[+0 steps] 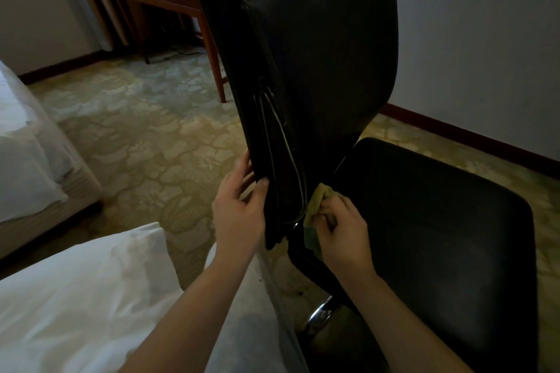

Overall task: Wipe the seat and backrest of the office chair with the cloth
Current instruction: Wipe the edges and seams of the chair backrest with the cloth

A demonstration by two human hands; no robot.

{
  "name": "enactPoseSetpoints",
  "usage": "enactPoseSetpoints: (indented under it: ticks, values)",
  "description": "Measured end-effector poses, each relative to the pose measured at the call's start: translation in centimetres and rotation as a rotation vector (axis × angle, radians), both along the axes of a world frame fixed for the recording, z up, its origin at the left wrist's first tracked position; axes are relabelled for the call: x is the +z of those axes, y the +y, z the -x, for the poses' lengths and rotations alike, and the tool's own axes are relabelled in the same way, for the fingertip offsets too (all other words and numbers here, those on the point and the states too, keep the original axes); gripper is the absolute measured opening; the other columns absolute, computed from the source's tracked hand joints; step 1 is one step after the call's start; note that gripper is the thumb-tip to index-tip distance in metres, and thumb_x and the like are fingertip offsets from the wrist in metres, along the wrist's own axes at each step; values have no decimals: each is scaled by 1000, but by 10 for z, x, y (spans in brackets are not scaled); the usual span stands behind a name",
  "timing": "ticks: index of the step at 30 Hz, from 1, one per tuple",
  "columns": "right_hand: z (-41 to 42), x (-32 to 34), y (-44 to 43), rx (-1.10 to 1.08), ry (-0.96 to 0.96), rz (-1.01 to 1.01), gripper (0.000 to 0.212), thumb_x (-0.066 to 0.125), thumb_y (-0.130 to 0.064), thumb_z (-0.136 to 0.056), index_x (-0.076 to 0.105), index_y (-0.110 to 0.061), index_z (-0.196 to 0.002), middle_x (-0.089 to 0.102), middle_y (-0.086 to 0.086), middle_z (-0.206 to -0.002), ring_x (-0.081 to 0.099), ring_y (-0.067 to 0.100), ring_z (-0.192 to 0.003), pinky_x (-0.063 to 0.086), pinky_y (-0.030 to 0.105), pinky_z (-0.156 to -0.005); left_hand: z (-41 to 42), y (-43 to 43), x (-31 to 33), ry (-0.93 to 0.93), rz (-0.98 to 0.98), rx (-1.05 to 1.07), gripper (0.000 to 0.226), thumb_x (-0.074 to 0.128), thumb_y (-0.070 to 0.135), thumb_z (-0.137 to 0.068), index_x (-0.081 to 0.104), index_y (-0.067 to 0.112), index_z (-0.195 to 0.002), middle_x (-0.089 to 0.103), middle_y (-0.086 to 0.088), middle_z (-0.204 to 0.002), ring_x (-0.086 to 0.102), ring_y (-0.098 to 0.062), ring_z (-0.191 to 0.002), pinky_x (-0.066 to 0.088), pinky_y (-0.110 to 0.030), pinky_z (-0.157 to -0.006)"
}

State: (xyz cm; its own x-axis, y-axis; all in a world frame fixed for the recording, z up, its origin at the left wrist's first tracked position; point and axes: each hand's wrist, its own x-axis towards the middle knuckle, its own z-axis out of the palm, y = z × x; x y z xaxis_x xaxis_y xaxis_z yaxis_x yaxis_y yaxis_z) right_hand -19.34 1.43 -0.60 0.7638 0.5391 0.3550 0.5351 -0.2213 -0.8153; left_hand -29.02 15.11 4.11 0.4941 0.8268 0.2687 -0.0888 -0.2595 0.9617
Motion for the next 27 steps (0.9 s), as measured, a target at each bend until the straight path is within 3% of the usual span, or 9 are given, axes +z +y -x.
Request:
enactPoseSetpoints:
  ticks: [2, 6, 8, 13, 19, 23, 27]
  values:
    - [-3, -6, -5, 5, 50, 10, 18, 65, 1, -91, 70, -17, -92, 58, -10, -100, 61, 8, -87, 55, 34, -76, 0, 1, -2, 6, -9, 1, 59, 63, 6, -98, 48, 51, -134, 64, 7, -132, 64, -5, -119, 53, -31, -101]
    - [-8, 18, -9, -55, 25, -98, 24, 67, 5, -88, 72, -12, -103, 58, -8, -100, 60, -5, -86, 47, 8, -76, -2, 1, -6, 22, -45, 15, 57, 63, 7, -99, 47, 42, -141, 64, 5, -132, 63, -3, -119, 53, -23, -98]
    - [-12, 40, -4, -55, -25, -151, 23, 66, 5, -89, 71, -10, -106, 58, -6, -100, 59, -7, -86, 45, 5, -76, -3, 0, -8, 30, -64, 27, 57, 62, 8, -100, 46, 41, -143, 63, 6, -132, 63, -2, -119, 53, -22, -97]
    - [-11, 67, 15, -1, -173, -203, 23, 62, 3, -92, 71, -11, -109, 59, -6, -110, 63, 6, -96, 51, 16, -86, -4, -2, -7, 48, -81, 46, 57, 60, 9, -101, 46, 43, -145, 64, 7, -130, 63, -1, -118, 54, -29, -99]
    - [-7, 30, 10, -4, -118, -97, 15, 61, 4, -90, 65, -10, -86, 53, -5, -97, 56, 9, -78, 52, 26, -69, -4, -3, -5, 60, -85, 55, 59, 61, 10, -101, 42, 55, -135, 63, 9, -128, 62, 1, -117, 53, -17, -94]
    - [-7, -6, -4, 20, -12, 56, 16, 60, 4, -90, 63, -11, -83, 54, -4, -98, 56, 7, -80, 54, 40, -72, -3, -1, -5, 55, -97, 46, 57, 61, 11, -100, 42, 51, -137, 63, 8, -129, 62, 1, -117, 51, -12, -91]
    - [-9, 3, -10, -73, -4, -28, 17, 62, 5, -88, 67, -12, -91, 57, -1, -100, 58, 2, -87, 49, 17, -76, -2, -1, -4, 45, -97, 28, 59, 62, 11, -100, 42, 58, -131, 62, 9, -131, 62, 2, -117, 51, -12, -90]
